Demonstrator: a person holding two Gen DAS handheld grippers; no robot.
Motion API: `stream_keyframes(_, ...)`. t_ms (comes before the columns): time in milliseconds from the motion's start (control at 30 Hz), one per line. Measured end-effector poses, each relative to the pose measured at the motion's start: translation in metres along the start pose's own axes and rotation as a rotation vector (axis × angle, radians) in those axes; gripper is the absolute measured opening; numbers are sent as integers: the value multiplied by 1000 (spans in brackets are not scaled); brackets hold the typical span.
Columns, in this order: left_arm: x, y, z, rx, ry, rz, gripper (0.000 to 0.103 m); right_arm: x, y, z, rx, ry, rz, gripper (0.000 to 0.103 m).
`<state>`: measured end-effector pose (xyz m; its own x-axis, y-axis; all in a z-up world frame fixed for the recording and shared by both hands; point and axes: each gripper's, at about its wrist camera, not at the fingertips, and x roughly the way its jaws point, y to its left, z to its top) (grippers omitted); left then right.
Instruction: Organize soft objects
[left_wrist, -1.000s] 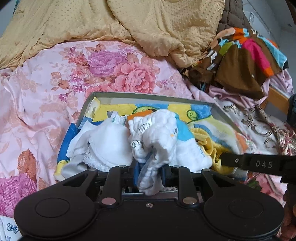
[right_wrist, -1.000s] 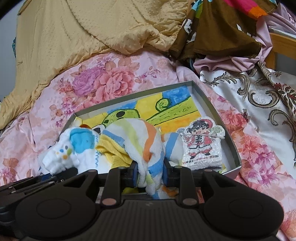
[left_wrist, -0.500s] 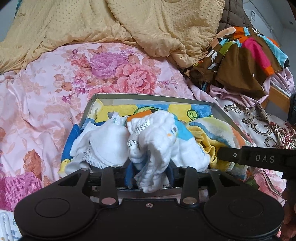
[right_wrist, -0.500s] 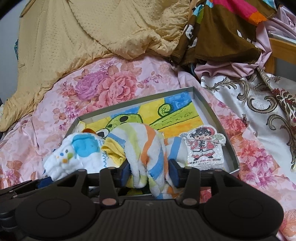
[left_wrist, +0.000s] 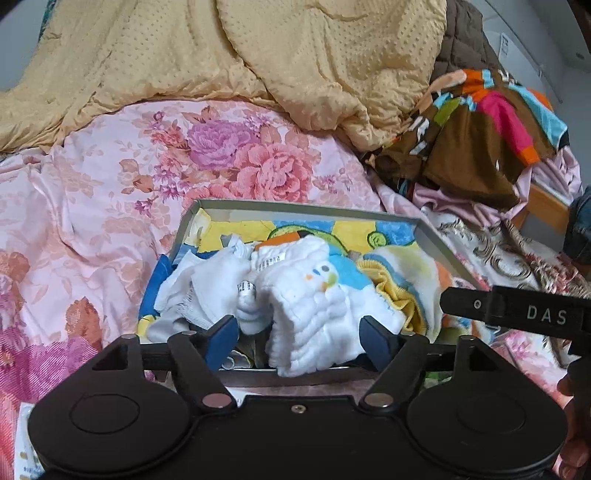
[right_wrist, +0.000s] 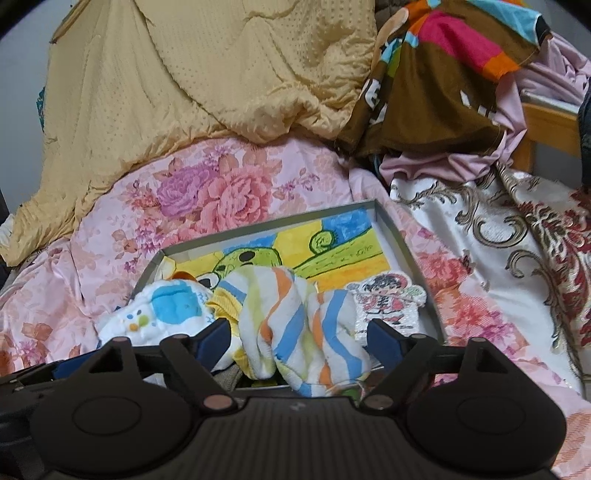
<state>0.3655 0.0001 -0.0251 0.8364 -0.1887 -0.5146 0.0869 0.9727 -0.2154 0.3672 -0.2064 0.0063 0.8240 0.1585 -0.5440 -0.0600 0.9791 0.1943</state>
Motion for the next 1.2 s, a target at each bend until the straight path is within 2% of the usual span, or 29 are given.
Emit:
stream_keyframes(367,-49,-3,6,-25,-91,35,97,-50,-2,-1,-26,-84,-13,102)
stream_keyframes(467,-63,-7,5,-4,-110,48,100,-64,-4,-1,-15,-98,-18,103)
stream_keyframes(833,-110,-18,-5,37,-143,82,102,-108,-13,-16,-24,-127,-33,103)
stream_keyframes(1200,-155,-25,-36,43,-115,87,102,-153,-13,-44,-20,-151,-17,103)
